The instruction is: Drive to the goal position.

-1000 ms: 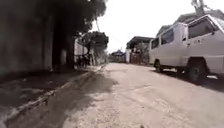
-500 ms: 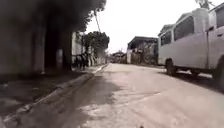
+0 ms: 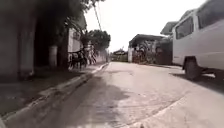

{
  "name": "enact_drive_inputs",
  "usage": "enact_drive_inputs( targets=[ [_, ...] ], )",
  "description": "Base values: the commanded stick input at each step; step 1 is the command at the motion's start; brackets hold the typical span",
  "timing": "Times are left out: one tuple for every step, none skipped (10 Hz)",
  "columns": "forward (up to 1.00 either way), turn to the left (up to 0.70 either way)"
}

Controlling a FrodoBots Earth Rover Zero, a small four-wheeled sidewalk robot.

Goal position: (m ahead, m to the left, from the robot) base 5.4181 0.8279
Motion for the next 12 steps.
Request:
enact_drive_inputs(
  targets=[
    [1.0,0.0],
    [1.0,0.0],
    [1.0,0.0],
    [1.0,0.0],
    [1.0,0.0],
    [1.0,0.0],
    [1.0,0.0],
    [1.0,0.0],
    [1.0,0.0],
    [1.0,0.0],
    [1.0,0.0],
    [1.0,0.0]
  ],
)
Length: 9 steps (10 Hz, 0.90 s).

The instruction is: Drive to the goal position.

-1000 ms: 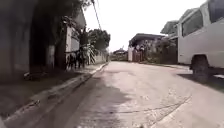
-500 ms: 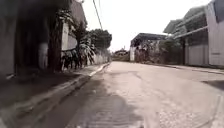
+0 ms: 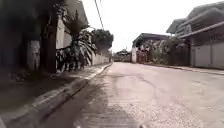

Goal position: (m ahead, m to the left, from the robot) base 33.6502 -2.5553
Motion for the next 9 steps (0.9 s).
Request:
enact_drive_inputs(
  targets=[
    [1.0,0.0],
    [1.0,-0.05],
    [1.0,-0.12],
    [1.0,-0.37],
    [1.0,-0.37],
    [1.0,-0.29],
    [1.0,0.0],
    [1.0,0.0],
    [1.0,0.0]
  ],
)
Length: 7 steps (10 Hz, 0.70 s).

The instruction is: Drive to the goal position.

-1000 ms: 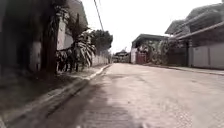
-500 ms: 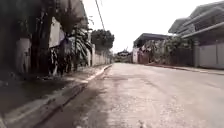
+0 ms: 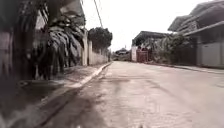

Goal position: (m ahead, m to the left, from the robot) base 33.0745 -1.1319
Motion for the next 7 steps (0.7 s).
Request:
enact_drive_inputs(
  targets=[
    [1.0,0.0],
    [1.0,0.0],
    [1.0,0.0],
    [1.0,0.0],
    [1.0,0.0],
    [1.0,-0.02],
    [1.0,-0.21]
  ],
)
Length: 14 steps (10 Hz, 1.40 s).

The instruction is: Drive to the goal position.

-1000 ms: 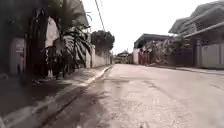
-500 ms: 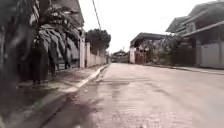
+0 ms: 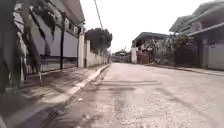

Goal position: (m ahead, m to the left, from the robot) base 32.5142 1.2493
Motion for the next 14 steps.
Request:
enact_drive_inputs(
  targets=[
    [1.0,-0.37],
    [1.0,-0.37],
    [1.0,-0.37],
    [1.0,-0.33],
    [1.0,-0.26],
    [1.0,-0.18],
    [1.0,0.0],
    [1.0,0.0],
    [1.0,0.0],
    [1.0,0.0],
    [1.0,0.0],
    [1.0,0.0],
    [1.0,0.0],
    [1.0,0.0]
  ],
)
